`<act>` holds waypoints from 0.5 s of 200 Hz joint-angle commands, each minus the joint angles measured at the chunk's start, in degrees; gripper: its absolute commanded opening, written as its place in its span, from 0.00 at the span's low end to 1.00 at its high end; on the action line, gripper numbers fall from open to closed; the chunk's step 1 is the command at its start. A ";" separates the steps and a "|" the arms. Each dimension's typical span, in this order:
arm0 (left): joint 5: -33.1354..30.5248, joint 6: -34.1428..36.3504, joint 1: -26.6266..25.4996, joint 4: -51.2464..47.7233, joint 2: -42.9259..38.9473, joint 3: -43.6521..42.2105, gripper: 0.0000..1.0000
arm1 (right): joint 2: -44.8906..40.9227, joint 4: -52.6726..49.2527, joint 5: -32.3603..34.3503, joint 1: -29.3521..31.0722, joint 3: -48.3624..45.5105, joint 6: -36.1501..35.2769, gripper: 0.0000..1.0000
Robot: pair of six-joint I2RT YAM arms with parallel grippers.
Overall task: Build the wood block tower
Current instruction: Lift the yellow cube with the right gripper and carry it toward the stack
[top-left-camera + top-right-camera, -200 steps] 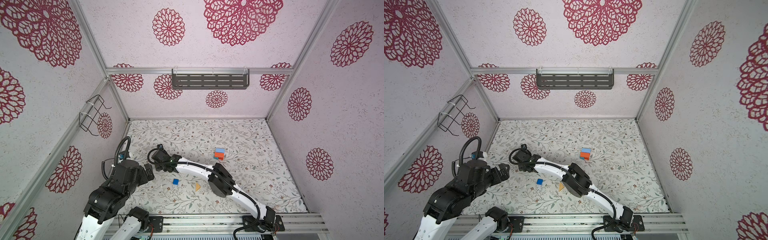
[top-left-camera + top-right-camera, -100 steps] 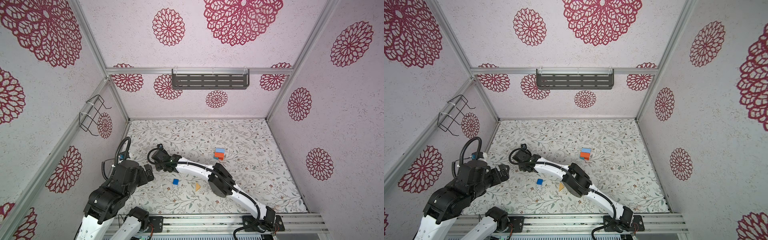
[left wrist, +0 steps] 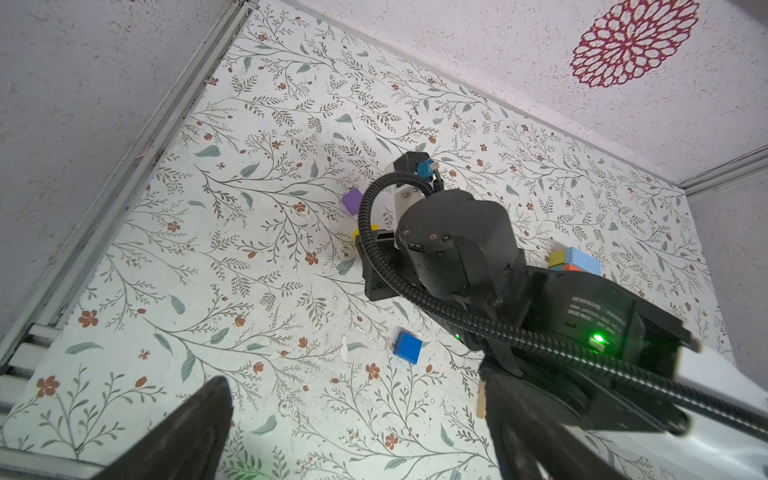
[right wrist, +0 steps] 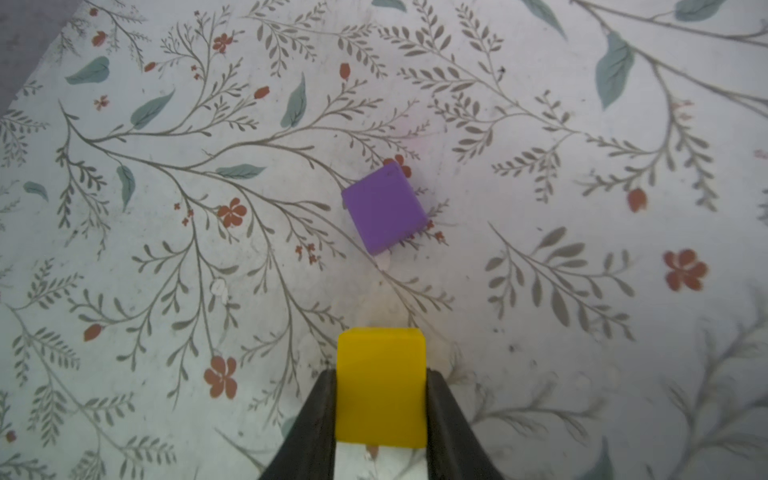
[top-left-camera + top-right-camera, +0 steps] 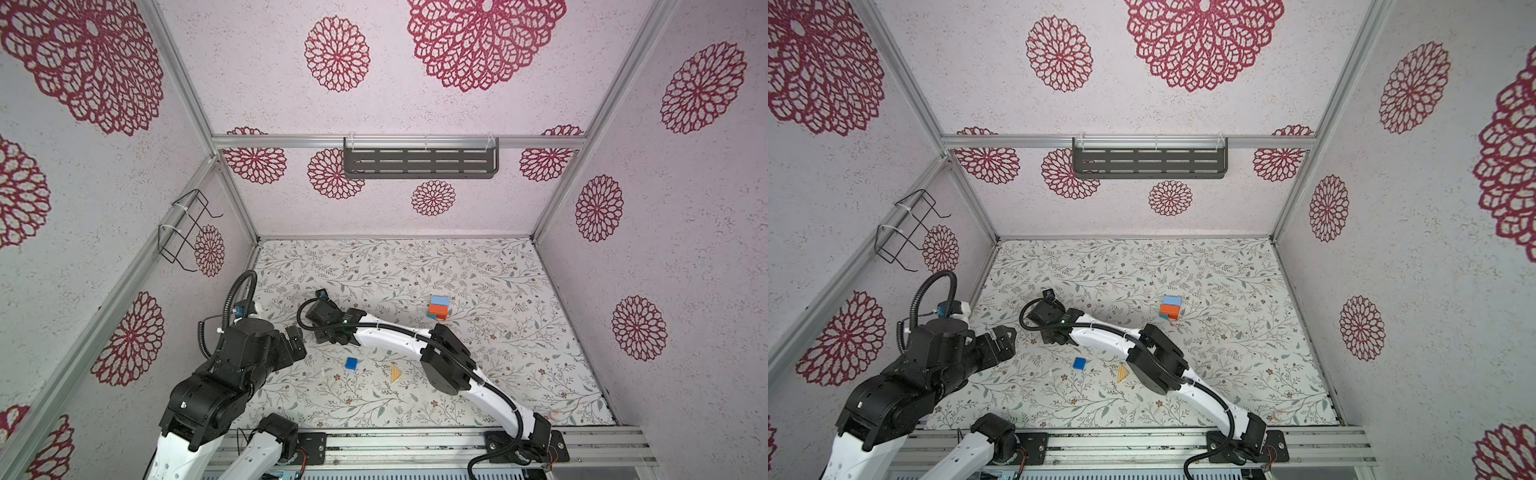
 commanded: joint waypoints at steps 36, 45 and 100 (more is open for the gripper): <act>3.84 -0.99 0.23 4.74 4.90 0.46 0.97 | -21.93 5.14 4.50 -3.19 -19.59 -1.04 0.28; 4.56 -1.29 0.11 5.88 6.11 0.28 0.97 | -24.96 5.95 4.58 -4.13 -23.17 -1.09 0.29; 3.25 -3.38 -6.85 14.77 15.11 -0.20 0.97 | -40.84 4.44 7.72 -10.29 -41.34 0.01 0.30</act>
